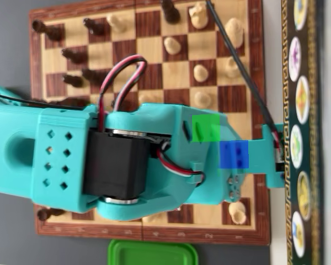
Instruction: Play chess
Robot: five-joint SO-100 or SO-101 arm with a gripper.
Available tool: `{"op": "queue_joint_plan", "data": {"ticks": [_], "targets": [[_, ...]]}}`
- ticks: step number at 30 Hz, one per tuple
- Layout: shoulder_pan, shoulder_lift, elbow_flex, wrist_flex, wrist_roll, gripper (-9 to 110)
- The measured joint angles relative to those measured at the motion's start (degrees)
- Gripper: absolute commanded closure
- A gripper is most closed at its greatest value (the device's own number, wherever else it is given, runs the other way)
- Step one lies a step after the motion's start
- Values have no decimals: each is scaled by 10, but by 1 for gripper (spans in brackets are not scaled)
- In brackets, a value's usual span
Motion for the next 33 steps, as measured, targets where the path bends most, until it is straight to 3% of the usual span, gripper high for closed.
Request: {"op": "queue_joint_plan", "data": {"ticks": [33], "targets": [[-21,195,212,4,8,97]]}}
